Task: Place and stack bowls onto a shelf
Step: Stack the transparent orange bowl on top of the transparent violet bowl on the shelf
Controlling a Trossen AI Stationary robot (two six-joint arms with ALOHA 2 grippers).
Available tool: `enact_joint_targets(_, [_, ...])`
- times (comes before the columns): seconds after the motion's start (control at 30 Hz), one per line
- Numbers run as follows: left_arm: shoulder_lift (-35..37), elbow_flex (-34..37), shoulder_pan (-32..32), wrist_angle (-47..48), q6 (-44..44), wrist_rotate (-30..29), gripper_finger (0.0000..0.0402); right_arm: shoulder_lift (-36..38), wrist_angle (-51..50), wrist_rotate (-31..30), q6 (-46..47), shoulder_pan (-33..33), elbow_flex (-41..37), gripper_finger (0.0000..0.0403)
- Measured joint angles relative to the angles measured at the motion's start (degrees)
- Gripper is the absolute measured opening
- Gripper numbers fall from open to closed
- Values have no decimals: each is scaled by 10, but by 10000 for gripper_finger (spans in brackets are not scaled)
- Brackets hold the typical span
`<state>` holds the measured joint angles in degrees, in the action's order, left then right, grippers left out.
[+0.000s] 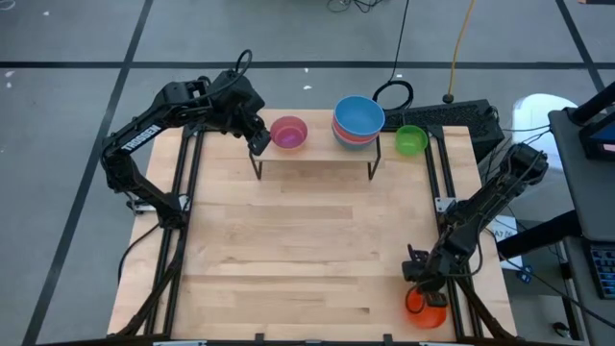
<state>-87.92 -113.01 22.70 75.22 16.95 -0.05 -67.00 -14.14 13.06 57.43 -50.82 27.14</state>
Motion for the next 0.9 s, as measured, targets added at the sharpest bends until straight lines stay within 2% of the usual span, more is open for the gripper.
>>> enact_joint_targets(0.2, [0, 0, -2, 0, 0, 0, 88, 2, -6, -21, 11, 27, 5, 1])
enact_joint_targets(0.33, [0, 0, -10, 0, -2, 5, 88, 2, -43, -77, -12, 64, 13, 1])
enact_joint_targets(0.5, [0, 0, -40, 0, -55, 6, 88, 3, -75, -164, -36, 141, 14, 1])
enact_joint_targets(0.73, [-14, 0, -98, -52, -130, 5, 88, 3, -49, -267, -90, 270, 22, 0])
enact_joint_targets(0.9, [-45, 0, -141, -79, -156, -21, 88, 3, 5, -281, -184, 343, 54, 0])
